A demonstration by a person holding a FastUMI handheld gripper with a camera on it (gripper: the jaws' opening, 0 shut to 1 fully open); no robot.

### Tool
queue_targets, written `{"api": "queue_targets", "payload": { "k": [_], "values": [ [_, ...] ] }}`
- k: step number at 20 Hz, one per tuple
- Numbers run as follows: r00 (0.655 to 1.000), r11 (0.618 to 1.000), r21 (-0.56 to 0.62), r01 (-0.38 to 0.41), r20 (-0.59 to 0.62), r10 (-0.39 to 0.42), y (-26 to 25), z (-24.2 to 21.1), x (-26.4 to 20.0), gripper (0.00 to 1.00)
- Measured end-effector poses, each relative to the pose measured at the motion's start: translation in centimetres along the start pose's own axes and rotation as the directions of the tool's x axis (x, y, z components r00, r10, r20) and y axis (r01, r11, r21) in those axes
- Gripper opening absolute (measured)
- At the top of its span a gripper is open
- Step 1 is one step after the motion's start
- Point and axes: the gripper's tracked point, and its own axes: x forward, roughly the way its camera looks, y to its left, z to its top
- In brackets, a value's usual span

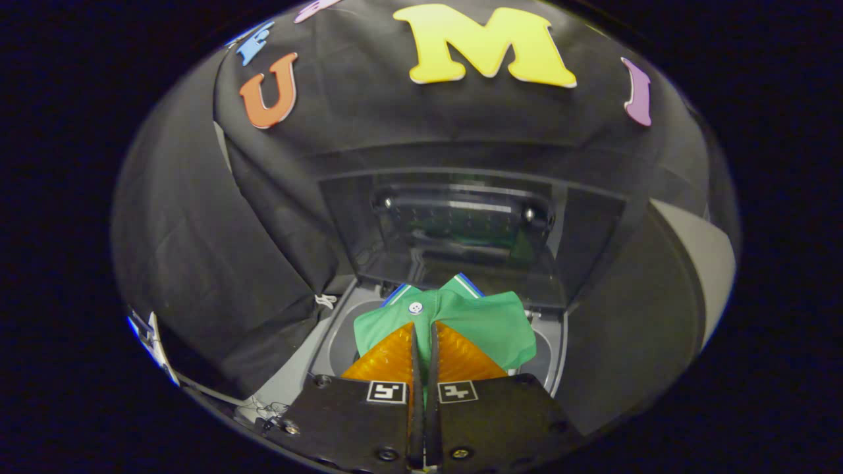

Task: Put the clothes into the washing machine and then close the washing machine lid.

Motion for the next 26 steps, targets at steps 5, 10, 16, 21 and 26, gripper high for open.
{"api": "queue_targets", "payload": {
  "k": [5, 10, 16, 21, 26],
  "values": [
    [0.996, 0.998, 0.03, 0.05, -0.079, -0.047, -1.3, -4.9, 4.6, 0.05],
    [0.976, 0.99, 0.06, 0.124, -0.189, -0.111, -2.0, -9.4, 7.5, 0.05],
    [0.969, 0.99, 0.037, 0.133, -0.216, -0.122, -1.9, -10.6, 8.2, 0.04],
    [0.974, 0.993, 0.044, 0.111, -0.203, -0.099, -1.4, -10.5, 8.4, 0.26],
    [0.981, 0.997, -0.023, 0.08, -0.173, -0.083, -0.8, -9.5, 6.9, 1.0]
  ]
}}
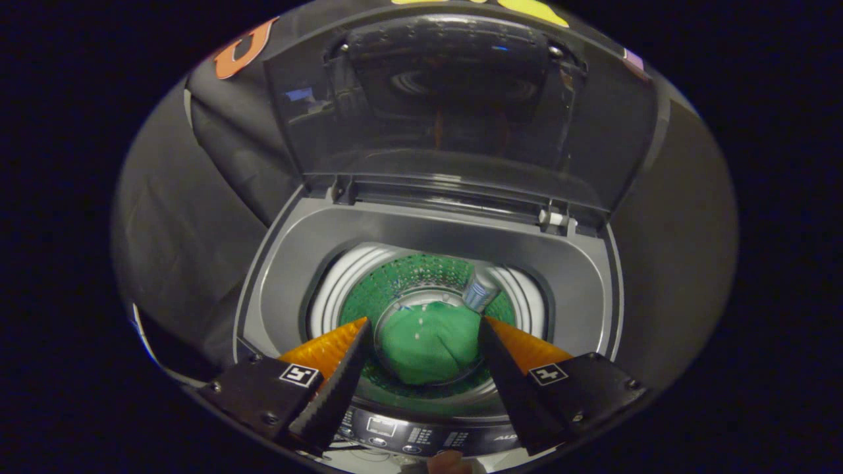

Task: Put the clothes into the washing machine and then close the washing machine lid.

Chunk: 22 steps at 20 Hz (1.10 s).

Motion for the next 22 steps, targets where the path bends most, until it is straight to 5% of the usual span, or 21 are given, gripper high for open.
{"api": "queue_targets", "payload": {
  "k": [5, 10, 13, 17, 22],
  "values": [
    [0.967, 0.993, -0.054, -0.109, 0.227, 0.119, 3.6, 7.8, -6.2, 1.0],
    [0.843, 0.976, -0.138, -0.171, 0.493, 0.217, 6.4, 20.5, -16.7, 1.0],
    [0.805, 0.984, -0.111, -0.142, 0.565, 0.18, 5.7, 27.7, -18.7, 1.0],
    [0.898, 0.999, -0.043, -0.034, 0.438, 0.049, 2.3, 30.0, -12.8, 1.0],
    [0.937, 1.0, 0.017, 0.008, 0.349, -0.014, 0.3, 29.8, -8.9, 1.0]
  ]
}}
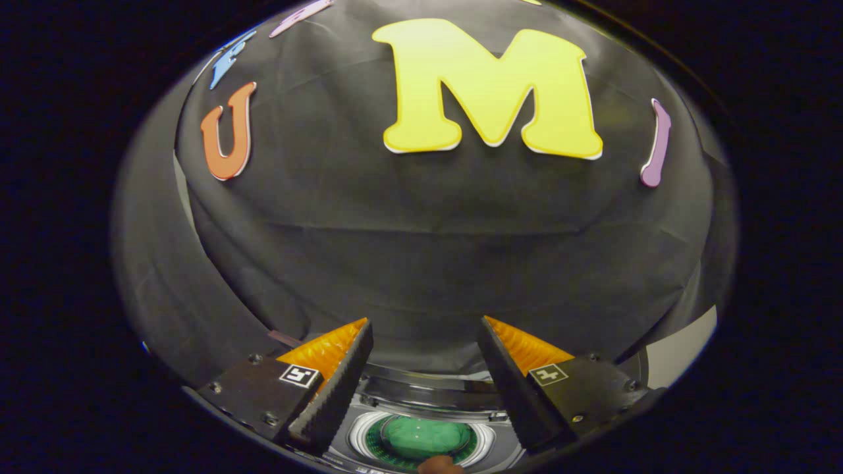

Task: Put the clothes into the washing machine and then close the washing machine lid.

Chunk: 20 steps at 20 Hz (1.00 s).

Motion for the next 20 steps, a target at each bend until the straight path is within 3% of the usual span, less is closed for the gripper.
{"api": "queue_targets", "payload": {
  "k": [5, 7, 20],
  "values": [
    [0.995, 0.996, 0.078, 0.032, -0.096, -0.025, -1.2, -1.1, 1.4, 1.0],
    [0.997, 0.993, 0.119, 0.016, -0.077, -0.007, -1.7, -1.0, 1.9, 1.0],
    [1.0, 0.996, 0.086, -0.005, -0.01, 0.005, -1.7, -1.5, 0.8, 1.0]
  ]
}}
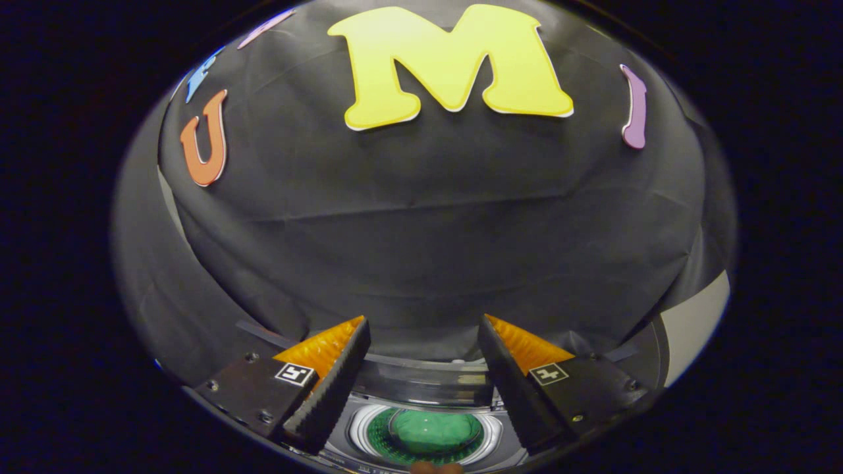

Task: Put the clothes into the washing machine and then close the washing machine lid.

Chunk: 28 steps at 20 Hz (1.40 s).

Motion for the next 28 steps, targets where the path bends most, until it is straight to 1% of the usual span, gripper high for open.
{"api": "queue_targets", "payload": {
  "k": [3, 16, 20, 28],
  "values": [
    [0.999, 1.0, -0.011, -0.007, 0.038, 0.007, 0.3, -0.3, -0.7, 1.0],
    [0.994, 0.999, -0.034, -0.002, 0.109, 0.005, 1.0, -2.0, -2.6, 1.0],
    [0.992, 0.999, -0.045, -0.003, 0.125, 0.008, 1.3, -4.1, -4.8, 1.0],
    [0.993, 0.998, -0.052, -0.018, 0.117, 0.024, 1.7, -7.2, -6.9, 1.0]
  ]
}}
